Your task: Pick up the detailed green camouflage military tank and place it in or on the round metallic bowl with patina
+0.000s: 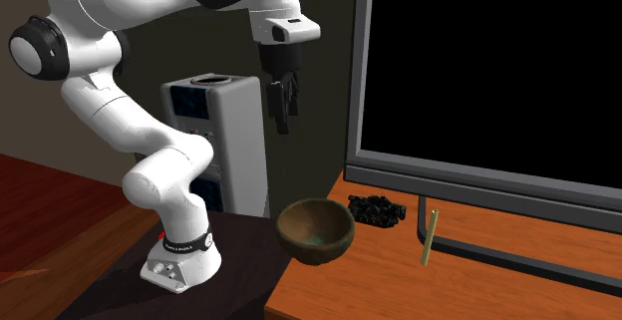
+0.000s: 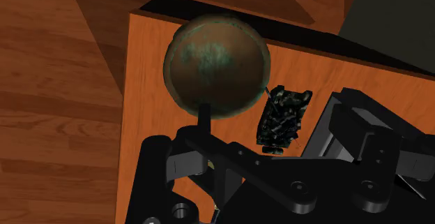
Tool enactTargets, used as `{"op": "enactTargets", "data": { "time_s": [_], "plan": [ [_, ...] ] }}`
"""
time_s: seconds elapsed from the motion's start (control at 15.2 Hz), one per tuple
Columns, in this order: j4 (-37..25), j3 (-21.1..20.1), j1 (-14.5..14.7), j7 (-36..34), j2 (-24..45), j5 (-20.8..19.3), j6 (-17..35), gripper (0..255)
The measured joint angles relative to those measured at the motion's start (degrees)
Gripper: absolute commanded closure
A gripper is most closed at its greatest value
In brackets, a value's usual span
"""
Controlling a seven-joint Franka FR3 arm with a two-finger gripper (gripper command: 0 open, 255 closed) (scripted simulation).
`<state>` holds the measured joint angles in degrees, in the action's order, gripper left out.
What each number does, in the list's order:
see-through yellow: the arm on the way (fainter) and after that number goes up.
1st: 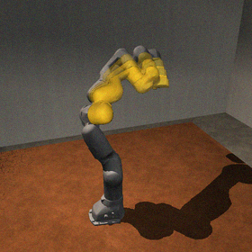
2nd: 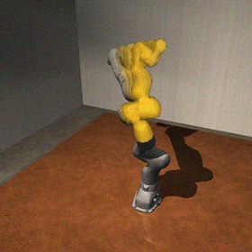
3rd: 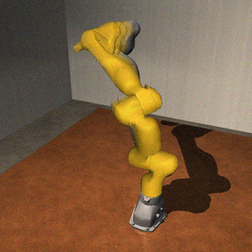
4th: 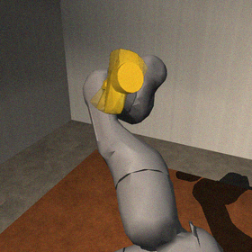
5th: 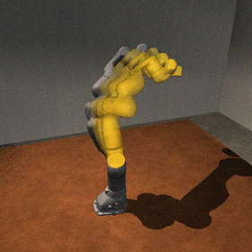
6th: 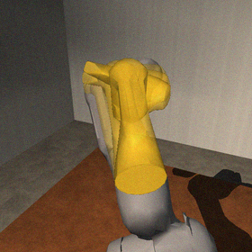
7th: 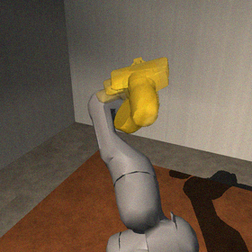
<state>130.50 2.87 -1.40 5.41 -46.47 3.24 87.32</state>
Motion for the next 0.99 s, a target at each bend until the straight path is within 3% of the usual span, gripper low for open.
{"op": "enactTargets", "data": {
  "time_s": [0.26, 0.99],
  "plan": [
    [2.0, -0.6, 1.2, 1.4, 1.7, 0.3, 3.3, 0],
    [9.1, -2.4, 6.7, 10.5, 15.5, 0.8, 22.4, 0]
  ]
}}
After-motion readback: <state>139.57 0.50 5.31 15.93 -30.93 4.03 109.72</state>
